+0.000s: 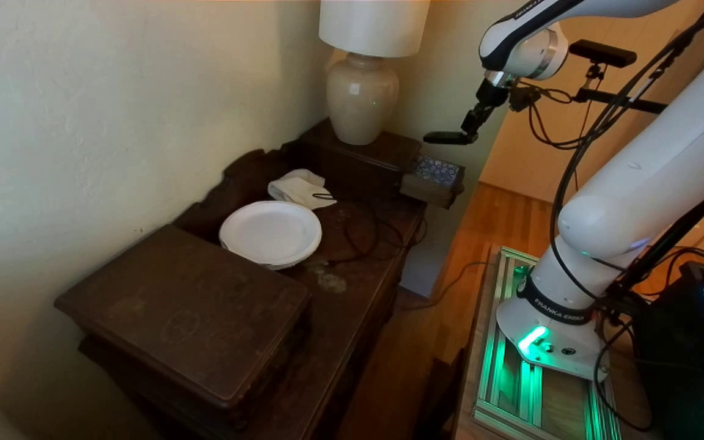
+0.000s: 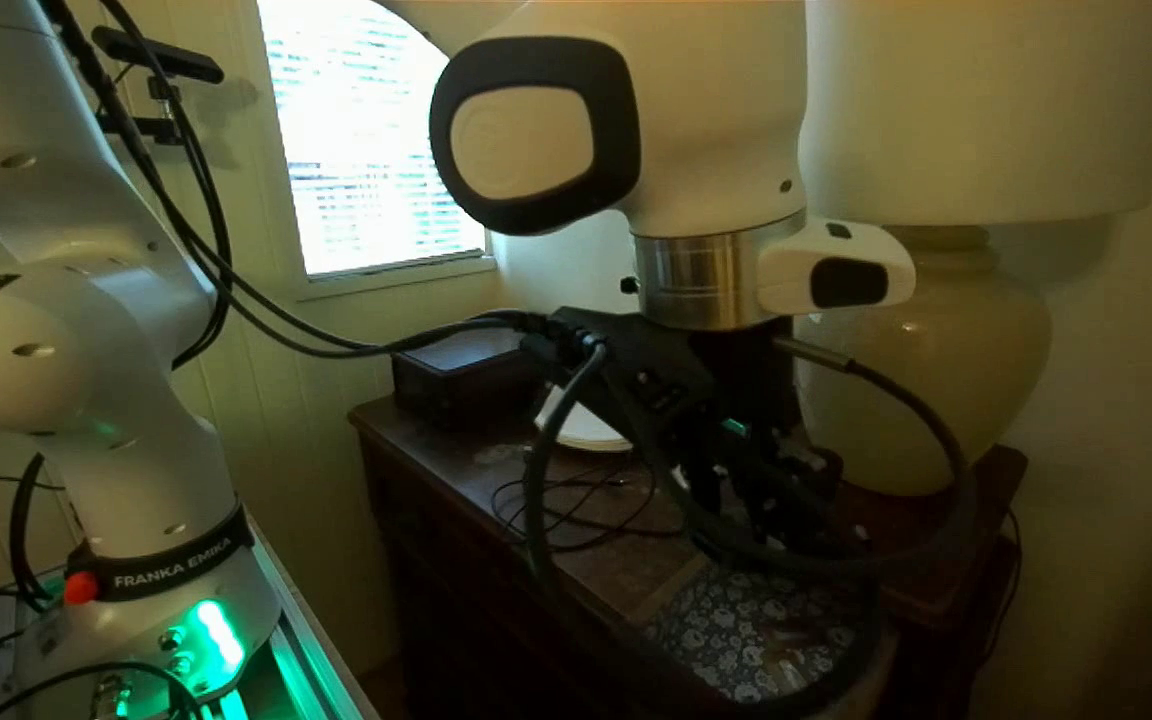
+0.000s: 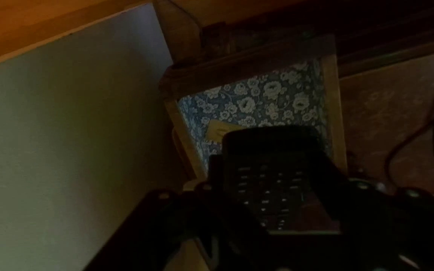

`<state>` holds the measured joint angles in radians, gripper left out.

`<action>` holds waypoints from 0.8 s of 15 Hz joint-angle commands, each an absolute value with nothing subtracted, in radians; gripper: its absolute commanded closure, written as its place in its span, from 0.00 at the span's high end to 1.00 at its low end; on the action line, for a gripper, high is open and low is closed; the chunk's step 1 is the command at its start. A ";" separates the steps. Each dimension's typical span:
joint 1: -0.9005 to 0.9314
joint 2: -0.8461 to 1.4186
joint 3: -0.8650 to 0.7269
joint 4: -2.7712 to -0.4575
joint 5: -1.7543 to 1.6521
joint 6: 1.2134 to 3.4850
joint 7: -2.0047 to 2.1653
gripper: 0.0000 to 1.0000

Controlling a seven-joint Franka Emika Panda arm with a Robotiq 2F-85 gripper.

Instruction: Remove the remote control from the drawer on the right.

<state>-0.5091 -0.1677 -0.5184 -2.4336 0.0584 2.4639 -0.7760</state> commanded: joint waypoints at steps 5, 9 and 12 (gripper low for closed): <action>-0.378 -0.082 -0.463 -2.513 0.223 2.817 -0.410 0.36; -0.351 0.070 -0.415 -2.508 0.209 3.018 -0.170 0.36; -0.352 0.167 -0.403 -2.490 0.181 3.112 -0.004 0.36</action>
